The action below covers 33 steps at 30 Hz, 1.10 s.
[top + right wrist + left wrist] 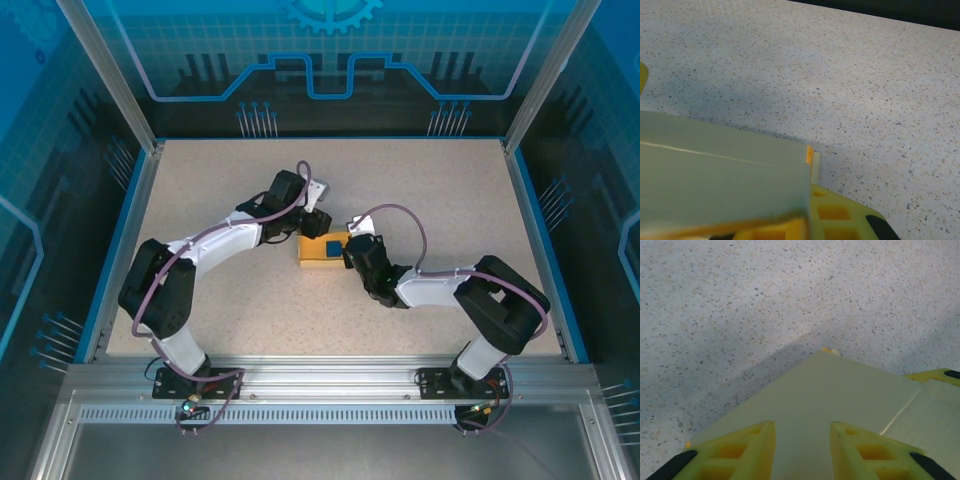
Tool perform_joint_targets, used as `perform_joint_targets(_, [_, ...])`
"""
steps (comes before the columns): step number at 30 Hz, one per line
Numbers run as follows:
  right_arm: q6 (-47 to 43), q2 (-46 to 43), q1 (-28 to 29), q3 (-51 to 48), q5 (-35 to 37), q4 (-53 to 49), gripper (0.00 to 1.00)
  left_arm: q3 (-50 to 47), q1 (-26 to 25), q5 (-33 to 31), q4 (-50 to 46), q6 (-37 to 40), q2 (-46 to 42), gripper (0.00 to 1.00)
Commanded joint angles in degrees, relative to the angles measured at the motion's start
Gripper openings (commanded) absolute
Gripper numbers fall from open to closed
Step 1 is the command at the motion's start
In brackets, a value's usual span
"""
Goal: Fold the paper box
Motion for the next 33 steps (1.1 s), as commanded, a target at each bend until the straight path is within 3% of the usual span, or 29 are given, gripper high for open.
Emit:
perform_joint_targets(1, [-0.31, 1.93, 0.87, -0.47, 0.04, -4.37, 0.05, 0.05, -0.79, 1.07, -2.55, 1.54, 0.61, 0.35])
perform_joint_targets(11, [0.25, 1.18, 1.06, -1.61, 0.54, -4.42, 0.08, -4.04, -2.93, 0.32, -0.62, 0.26, -0.09, 0.35])
perform_joint_targets(33, [1.14, -4.84, 2.14, -5.84, 1.60, -9.04, 0.28, -6.33, -5.74, -0.98, 1.36, -1.19, 1.66, 0.36])
